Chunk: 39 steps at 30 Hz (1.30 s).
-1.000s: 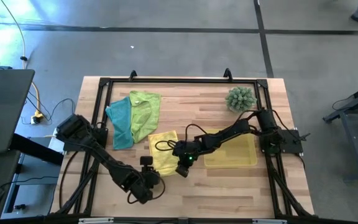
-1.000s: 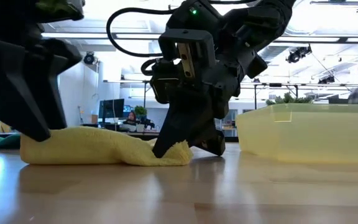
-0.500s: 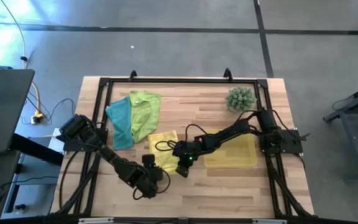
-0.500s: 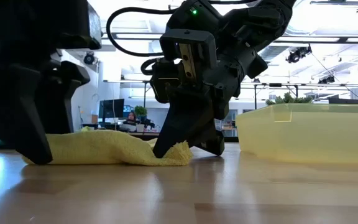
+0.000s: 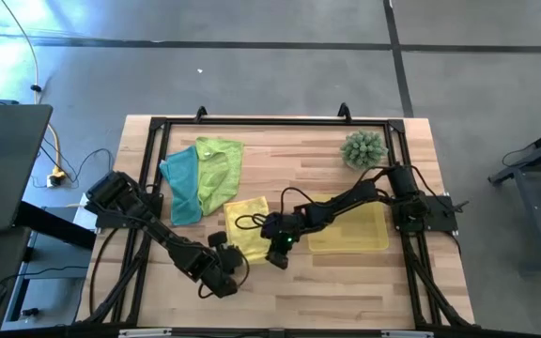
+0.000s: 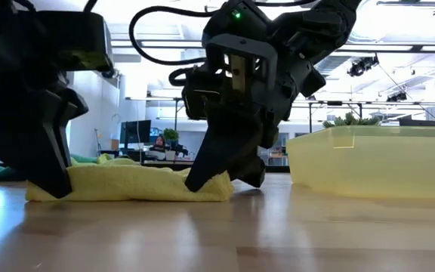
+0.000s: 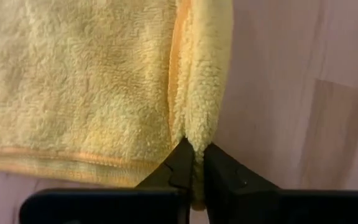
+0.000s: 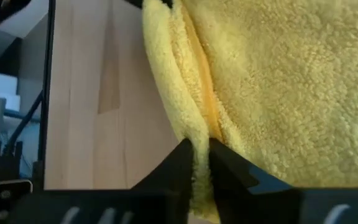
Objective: Roll microfiber towels into tight, uniform cylinder then place into a basket
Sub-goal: Roll the yellow microfiber towel
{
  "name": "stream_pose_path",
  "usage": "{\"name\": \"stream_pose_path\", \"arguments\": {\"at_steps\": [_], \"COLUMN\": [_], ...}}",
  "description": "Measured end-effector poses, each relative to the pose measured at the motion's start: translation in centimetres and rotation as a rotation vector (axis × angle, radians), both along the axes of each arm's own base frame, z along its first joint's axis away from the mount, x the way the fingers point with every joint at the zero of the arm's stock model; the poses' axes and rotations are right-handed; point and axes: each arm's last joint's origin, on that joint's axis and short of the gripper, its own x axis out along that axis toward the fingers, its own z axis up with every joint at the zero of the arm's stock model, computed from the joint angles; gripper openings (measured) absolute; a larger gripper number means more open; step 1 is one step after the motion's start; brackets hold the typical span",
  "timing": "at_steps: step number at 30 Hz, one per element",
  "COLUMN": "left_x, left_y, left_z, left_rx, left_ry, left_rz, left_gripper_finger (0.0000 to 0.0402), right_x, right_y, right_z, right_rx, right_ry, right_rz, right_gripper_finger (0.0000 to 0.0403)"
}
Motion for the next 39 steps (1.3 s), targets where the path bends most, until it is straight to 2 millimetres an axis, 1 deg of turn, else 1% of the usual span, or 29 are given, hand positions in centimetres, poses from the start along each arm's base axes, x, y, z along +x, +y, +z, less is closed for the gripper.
{"name": "stream_pose_path", "arguments": {"at_steps": [4,6,8,10,13,16,19,22,26,31,33,36,39], "left_x": [0.1,0.3,0.4,0.6,0.9,1.1,1.4,1.1,-0.2,-2.5,-3.1,-3.7,-3.7], "left_y": [-0.1,-0.1,0.1,0.4,0.9,1.6,2.2,2.7,3.4,3.8,3.8,3.8,3.8], "left_z": [0.2,0.4,0.8,0.9,0.9,0.8,0.7,0.7,0.5,-0.6,-1.1,-1.5,-1.6], "left_rx": [-0.077,-0.147,-0.212,-0.259,-0.311,-0.352,-0.404,-0.444,-0.493,-0.543,-0.57,-0.611,-0.634], "left_ry": [-0.005,0.007,0.028,0.035,0.054,0.071,0.065,0.03,-0.104,-0.27,-0.297,-0.291,-0.28], "left_rz": [-0.025,-0.037,-0.043,-0.032,0.002,0.023,0.026,0.017,0.046,0.167,0.236,0.315,0.338], "left_gripper_finger": [0.0009,0.0005,0.0004,0.0003,0.0003,0.0002,0.0002,0.0002,0.0001,0.0001,0.0001,0.0001,0.0001], "right_x": [-0.4,-0.6,-1.0,-1.5,-2.4,-3.3,-4.2,-4.6,-4.8,-4.6,-4.4,-4.0,-3.4], "right_y": [-0.1,0.2,0.8,1.9,4.2,6.8,8.9,9.8,10.2,9.8,9.4,8.6,7.6], "right_z": [1.6,3.1,4.5,5.3,6.1,6.1,6.0,6.1,6.1,6.2,6.2,6.3,6.1], "right_rx": [-0.044,-0.073,-0.136,-0.227,-0.416,-0.631,-0.804,-0.913,-0.935,-0.932,-0.928,-0.934,-0.958], "right_ry": [-0.057,-0.12,-0.194,-0.251,-0.352,-0.428,-0.452,-0.448,-0.448,-0.447,-0.44,-0.435,-0.432], "right_rz": [0.083,0.141,0.228,0.319,0.449,0.56,0.594,0.546,0.535,0.519,0.499,0.482,0.478], "right_gripper_finger": [0.0095,0.0111,0.0119,0.012,0.0116,0.0108,0.0102,0.0101,0.0103,0.0103,0.0103,0.0103,0.0103]}}
